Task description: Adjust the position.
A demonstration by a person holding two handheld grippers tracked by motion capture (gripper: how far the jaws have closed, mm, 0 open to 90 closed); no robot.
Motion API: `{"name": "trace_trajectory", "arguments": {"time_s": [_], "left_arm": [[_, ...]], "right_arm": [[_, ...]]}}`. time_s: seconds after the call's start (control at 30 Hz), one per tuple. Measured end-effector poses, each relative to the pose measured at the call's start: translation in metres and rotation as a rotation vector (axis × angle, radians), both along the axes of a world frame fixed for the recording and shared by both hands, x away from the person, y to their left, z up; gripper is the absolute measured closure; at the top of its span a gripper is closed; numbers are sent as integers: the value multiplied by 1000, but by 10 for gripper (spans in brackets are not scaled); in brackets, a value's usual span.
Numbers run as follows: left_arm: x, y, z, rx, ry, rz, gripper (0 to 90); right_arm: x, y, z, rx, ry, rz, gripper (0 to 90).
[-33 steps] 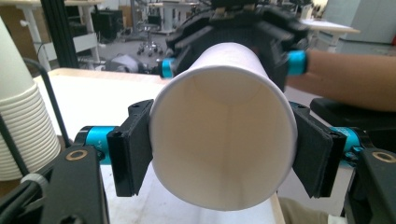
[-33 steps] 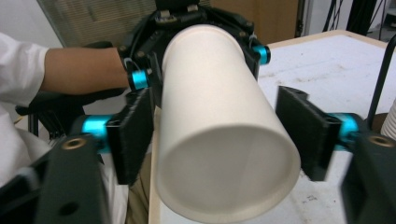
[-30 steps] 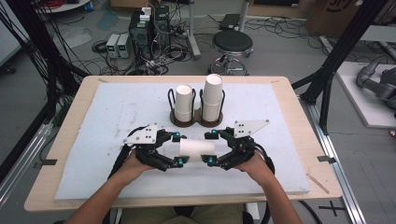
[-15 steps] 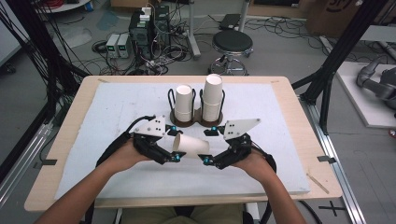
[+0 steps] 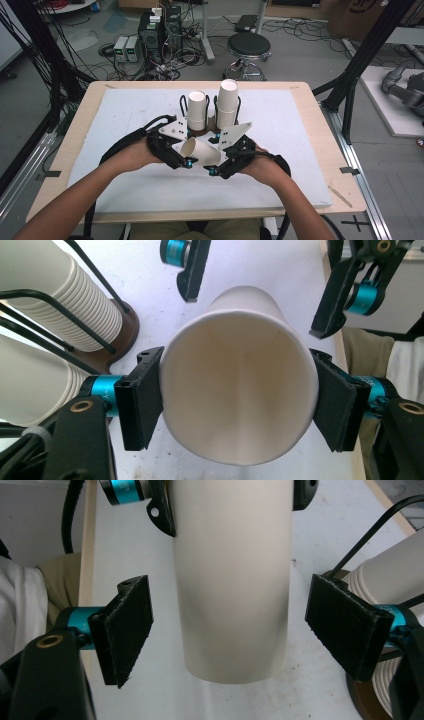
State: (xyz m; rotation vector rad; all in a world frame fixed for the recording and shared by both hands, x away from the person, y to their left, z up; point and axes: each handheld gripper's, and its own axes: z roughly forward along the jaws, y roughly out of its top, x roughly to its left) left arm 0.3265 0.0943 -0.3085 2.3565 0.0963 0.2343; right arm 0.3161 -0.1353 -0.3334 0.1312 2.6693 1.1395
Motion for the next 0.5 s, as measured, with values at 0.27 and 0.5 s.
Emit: {"name": "trace_trajectory", "arguments": {"time_s": [0.27, 0.5], "left_arm": [[0, -2, -3, 36, 8, -6, 297], [0, -5, -5, 49, 17, -5, 297]], "right_arm": [[4, 8, -4, -39, 13, 1, 202], [5, 20, -8, -100, 14, 27, 257]]}}
